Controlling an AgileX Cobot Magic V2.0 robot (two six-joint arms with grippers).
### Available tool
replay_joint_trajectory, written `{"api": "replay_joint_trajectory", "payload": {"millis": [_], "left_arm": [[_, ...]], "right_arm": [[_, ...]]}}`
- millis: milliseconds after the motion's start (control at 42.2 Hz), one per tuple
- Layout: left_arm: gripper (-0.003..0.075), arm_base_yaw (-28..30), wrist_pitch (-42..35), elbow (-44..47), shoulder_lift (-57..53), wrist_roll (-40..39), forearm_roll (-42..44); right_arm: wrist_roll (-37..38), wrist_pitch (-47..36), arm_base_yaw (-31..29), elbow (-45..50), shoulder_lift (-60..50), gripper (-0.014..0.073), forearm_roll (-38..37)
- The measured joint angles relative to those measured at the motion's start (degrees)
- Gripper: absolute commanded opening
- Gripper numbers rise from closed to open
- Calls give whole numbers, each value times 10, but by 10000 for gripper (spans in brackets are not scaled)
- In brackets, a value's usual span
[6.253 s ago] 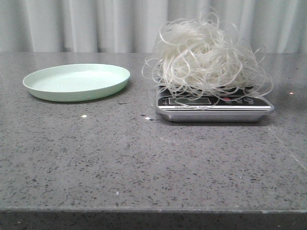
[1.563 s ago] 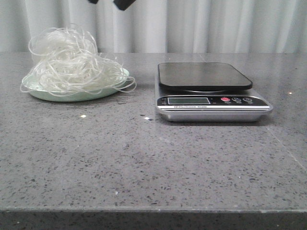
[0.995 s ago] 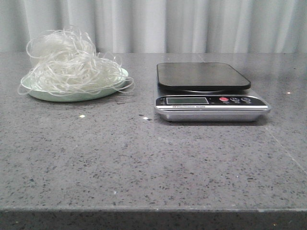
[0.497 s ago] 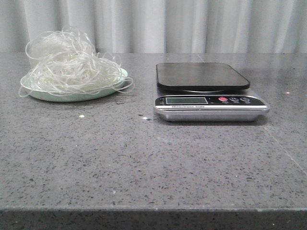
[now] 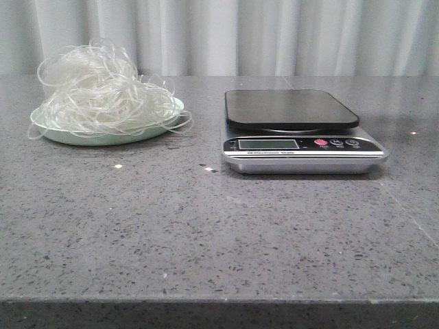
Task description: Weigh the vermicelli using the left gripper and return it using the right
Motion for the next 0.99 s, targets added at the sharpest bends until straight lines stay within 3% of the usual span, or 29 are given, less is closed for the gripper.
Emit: {"api": "replay_joint_trajectory", "payload": {"millis": [166,426,616,995], "left_arm": [[137,0,0,0,0,0,0],[137,0,0,0,0,0,0],[137,0,-3,0,0,0,0],[137,0,-29,0,0,0,0]], "right_arm": [[1,-75,-12,143,-110,155,0],[1,-125,-69,286,-275,155,0],[0,-136,-100,376,-392,155,0],[1,-138,-103,544,-605,155,19]]}}
